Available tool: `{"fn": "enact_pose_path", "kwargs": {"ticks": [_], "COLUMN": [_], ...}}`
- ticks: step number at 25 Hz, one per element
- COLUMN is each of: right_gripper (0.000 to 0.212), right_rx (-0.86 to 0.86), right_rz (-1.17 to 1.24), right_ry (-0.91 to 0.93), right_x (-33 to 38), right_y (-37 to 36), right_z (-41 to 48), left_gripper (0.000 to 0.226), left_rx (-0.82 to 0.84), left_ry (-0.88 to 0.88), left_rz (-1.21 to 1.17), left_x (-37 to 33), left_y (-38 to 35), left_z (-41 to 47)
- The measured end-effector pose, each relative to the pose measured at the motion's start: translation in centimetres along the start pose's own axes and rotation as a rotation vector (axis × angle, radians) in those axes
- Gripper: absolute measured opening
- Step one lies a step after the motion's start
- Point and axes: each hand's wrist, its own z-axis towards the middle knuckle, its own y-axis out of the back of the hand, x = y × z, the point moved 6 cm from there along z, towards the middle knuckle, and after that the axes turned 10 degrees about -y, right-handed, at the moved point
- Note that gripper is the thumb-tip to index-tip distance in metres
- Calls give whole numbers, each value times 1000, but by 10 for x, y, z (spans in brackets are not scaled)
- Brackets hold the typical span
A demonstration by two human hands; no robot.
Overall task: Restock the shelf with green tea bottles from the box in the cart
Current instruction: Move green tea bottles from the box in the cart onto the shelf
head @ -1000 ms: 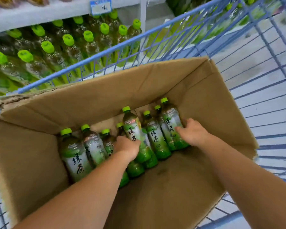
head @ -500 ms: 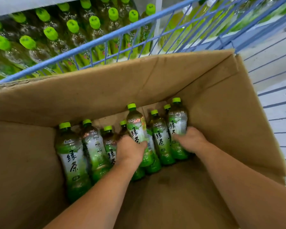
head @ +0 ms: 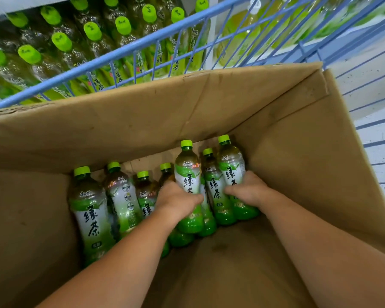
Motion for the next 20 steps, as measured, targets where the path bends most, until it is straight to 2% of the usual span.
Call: {"fn": "enact_pose_path", "kwargs": {"ticks": [3,5,8,15,20], "right_gripper": [44,35,37,31,27], "right_rx": [-24,35,114,53,71], "right_rz": [31,113,207,464,457], "right_ry": [4,-1,-13,144,245], "right_x": [2,4,8,38,46], "right_y": [2,0,-2,6,-4], "right_z": [-12,-27,-63,-170,-257], "left_gripper": [24,22,25,31,41], "left_rx": [71,81,68,84,8], "left_ry": [-11,-30,-62,-185,-347], "left_rz": [35,64,127,232,200], "left_x": [5,5,-2,-31,-48], "left_y": [11,22,44,107,171], "left_z": [-10,-21,-45,-115,-178]}}
